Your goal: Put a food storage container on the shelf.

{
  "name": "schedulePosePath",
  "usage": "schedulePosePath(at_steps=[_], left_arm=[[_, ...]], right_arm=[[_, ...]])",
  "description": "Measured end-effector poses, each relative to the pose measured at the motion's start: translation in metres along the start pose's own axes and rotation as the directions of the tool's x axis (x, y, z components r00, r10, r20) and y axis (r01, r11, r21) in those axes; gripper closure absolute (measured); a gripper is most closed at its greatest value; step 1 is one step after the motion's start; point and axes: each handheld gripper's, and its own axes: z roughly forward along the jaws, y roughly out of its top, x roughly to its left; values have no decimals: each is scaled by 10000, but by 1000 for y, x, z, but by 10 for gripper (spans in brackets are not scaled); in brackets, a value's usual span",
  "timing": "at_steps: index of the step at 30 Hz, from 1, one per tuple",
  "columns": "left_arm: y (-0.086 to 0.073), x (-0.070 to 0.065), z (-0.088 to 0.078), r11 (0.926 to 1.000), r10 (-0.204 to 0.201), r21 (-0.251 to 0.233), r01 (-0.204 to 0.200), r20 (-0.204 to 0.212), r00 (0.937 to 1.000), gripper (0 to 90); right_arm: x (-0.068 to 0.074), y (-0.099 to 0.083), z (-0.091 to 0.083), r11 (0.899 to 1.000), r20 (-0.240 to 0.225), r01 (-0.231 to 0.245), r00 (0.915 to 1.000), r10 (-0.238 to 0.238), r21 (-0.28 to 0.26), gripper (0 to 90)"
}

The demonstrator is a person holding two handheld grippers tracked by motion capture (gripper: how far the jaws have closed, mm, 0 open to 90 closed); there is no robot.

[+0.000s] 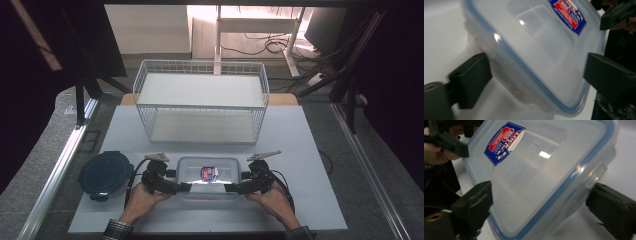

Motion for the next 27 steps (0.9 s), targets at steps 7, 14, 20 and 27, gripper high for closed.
schedulePosePath(at_steps=[7,14,20,27], left_arm=[[-8,-8,-17,9984,76,-562,-77,-6,10000,398],[-19,-14,-27,9941,-323,-1029,350,280,9991,509],[-22,-22,-25,9940,-114,-1086,92,-196,9997,486],[-26,-23,-27,9943,13,-1066,-35,-204,9998,480]], right_arm=[[5,-6,-23,9992,-155,245,9996,-250,-308,370],[11,-14,-32,9981,-220,-104,9997,90,-606,466],[13,-17,-32,9968,-199,-209,9996,194,-777,461],[8,-21,-27,9948,-597,-749,9957,708,-693,448]])
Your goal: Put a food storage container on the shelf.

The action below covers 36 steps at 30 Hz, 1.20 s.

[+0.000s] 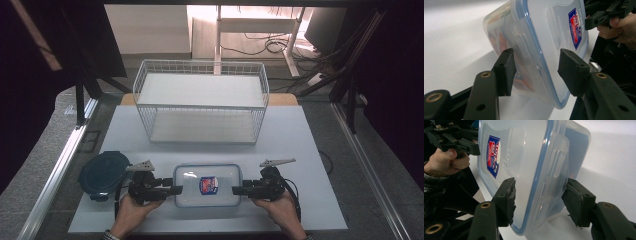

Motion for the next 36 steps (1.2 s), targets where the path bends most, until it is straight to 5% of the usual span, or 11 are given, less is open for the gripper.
schedulePosePath(at_steps=[3,8,11,16,19,24,36], left_arm=[[-1,3,5,9993,-127,362,121,148,9998,443],[-3,8,5,9972,-720,242,709,476,9963,449],[-6,12,3,9919,-1267,64,1267,843,9883,500],[-6,11,1,9883,-1492,-188,1511,787,9857,531],[-3,11,-1,9833,-1656,-622,1709,820,9828,539],[4,5,-8,9833,-1407,-1032,1497,895,9860,547],[29,0,-18,9824,-1112,-1399,1235,927,9895,549]], right_arm=[[2,1,-1,9999,48,47,10000,-48,129,456],[-1,-2,-3,9997,-131,-217,9997,219,132,466],[2,-3,-4,9997,-66,-240,9997,241,99,479],[4,-4,-5,9978,44,-657,9978,657,-56,501],[11,-1,-6,9986,318,-354,9988,366,-390,502],[12,1,-12,9968,85,-228,9997,235,-763,506],[22,26,-29,9898,317,521,9983,-482,-1329,506]])
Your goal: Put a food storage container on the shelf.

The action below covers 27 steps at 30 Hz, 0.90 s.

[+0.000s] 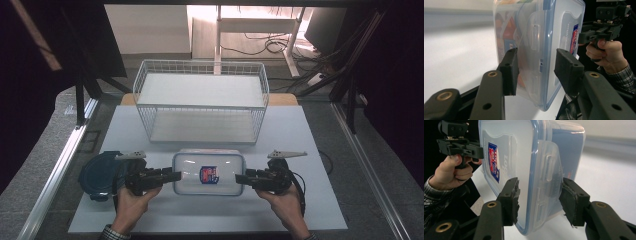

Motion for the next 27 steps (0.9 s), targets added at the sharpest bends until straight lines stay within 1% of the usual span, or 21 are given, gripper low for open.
schedulePosePath(at_steps=[3,4,5,7,8,9,12,19,20,21,22,25,26,27], left_arm=[[8,-1,-2,10000,50,-60,-50,-2,10000,549],[11,-2,-2,9999,81,-97,-81,-4,10000,549],[14,-2,-2,9998,130,-137,-131,-24,9999,549],[21,-3,-3,9996,191,-204,-192,-46,9998,548],[27,-3,-3,9994,222,-273,-223,-46,9997,548],[27,-3,-3,9994,222,-273,-223,-46,9997,548],[37,-3,-3,9990,285,-342,-287,-46,9996,548],[62,-3,-2,9978,485,-445,-489,-105,9988,548],[69,-3,-2,9974,502,-504,-508,-136,9986,548],[69,-3,-2,9974,502,-504,-508,-136,9986,548],[73,-3,-3,9973,529,-503,-538,-179,9984,548],[85,-3,-6,9965,601,-567,-616,-273,9978,546],[89,-3,-7,9963,616,-586,-632,-287,9977,546],[94,-3,-8,9960,649,-602,-666,-305,9974,546]], right_arm=[[2,9,-2,9999,48,128,9999,-128,-70,506],[2,15,-3,9998,44,195,9998,-194,-105,506],[2,15,-3,9998,44,195,9998,-194,-105,506],[2,21,-4,9997,32,189,9998,-189,-166,506],[2,28,-5,9995,46,219,9998,-218,-241,506],[2,28,-5,9995,46,219,9998,-218,-241,506],[0,37,-6,9990,52,285,9996,-284,-353,506],[-4,60,-11,9967,89,422,9991,-417,-699,506],[-6,67,-11,9960,85,421,9991,-416,-792,506],[-6,69,-11,9958,75,421,9991,-416,-814,506],[-6,69,-11,9958,75,421,9991,-416,-814,506],[-7,80,-9,9949,38,462,9989,-460,-901,506],[-7,87,-8,9941,25,509,9987,-509,-959,506],[-7,87,-8,9941,25,509,9987,-509,-959,506]])
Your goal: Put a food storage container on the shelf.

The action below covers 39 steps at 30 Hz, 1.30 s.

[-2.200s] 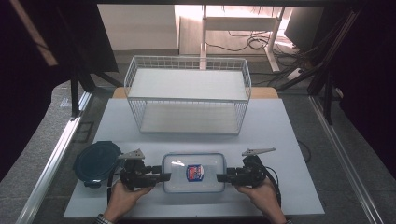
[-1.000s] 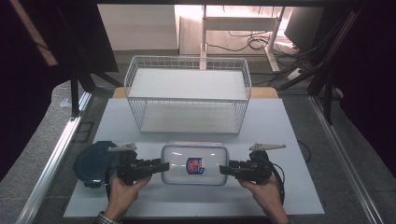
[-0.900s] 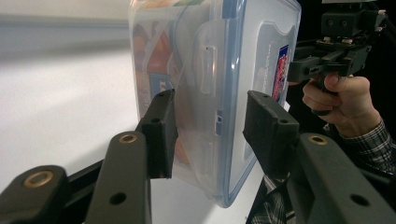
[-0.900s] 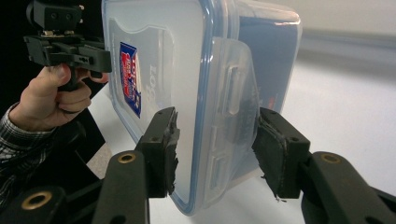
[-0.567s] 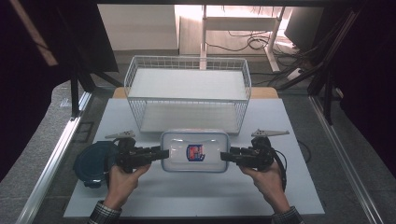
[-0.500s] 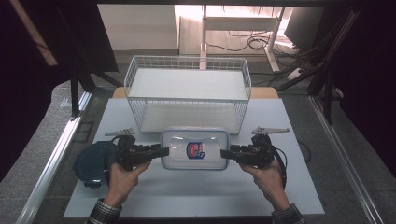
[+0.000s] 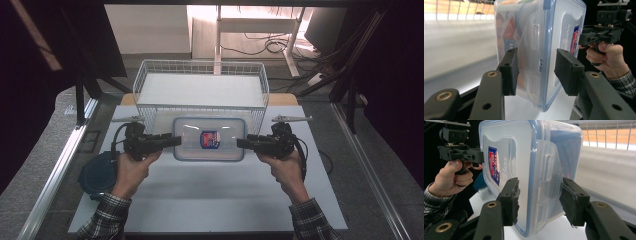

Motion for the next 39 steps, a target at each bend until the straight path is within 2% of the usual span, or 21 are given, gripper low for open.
schedulePosePath(at_steps=[5,8,11,22,27,31,35,39], left_arm=[[24,-2,-5,9997,186,-131,-188,-166,9997,544],[37,-2,-7,9995,261,-189,-266,-236,9994,543],[50,1,-7,9994,264,-217,-269,-231,9994,543],[76,10,-9,9988,138,-462,-149,-233,9996,540],[92,13,-12,9981,210,-569,-227,-305,9993,537],[99,17,-11,9977,298,-602,-313,-260,9992,537],[106,24,-9,9979,214,-615,-224,-155,9996,537],[113,29,-6,9978,191,-625,-210,-305,9994,531]], right_arm=[[0,24,2,9998,-83,86,9999,-88,-203,506],[-1,33,3,9996,-114,132,9998,-135,-268,506],[-3,47,4,9993,-116,192,9997,-196,-307,506],[-4,79,10,9990,-2,338,9994,-338,-306,506],[-5,97,14,9983,34,446,9990,-445,-362,506],[-7,107,15,9977,57,508,9987,-506,-458,506],[-9,114,18,9971,124,545,9985,-540,-540,506],[-12,121,22,9973,175,471,9988,-462,-567,506]])
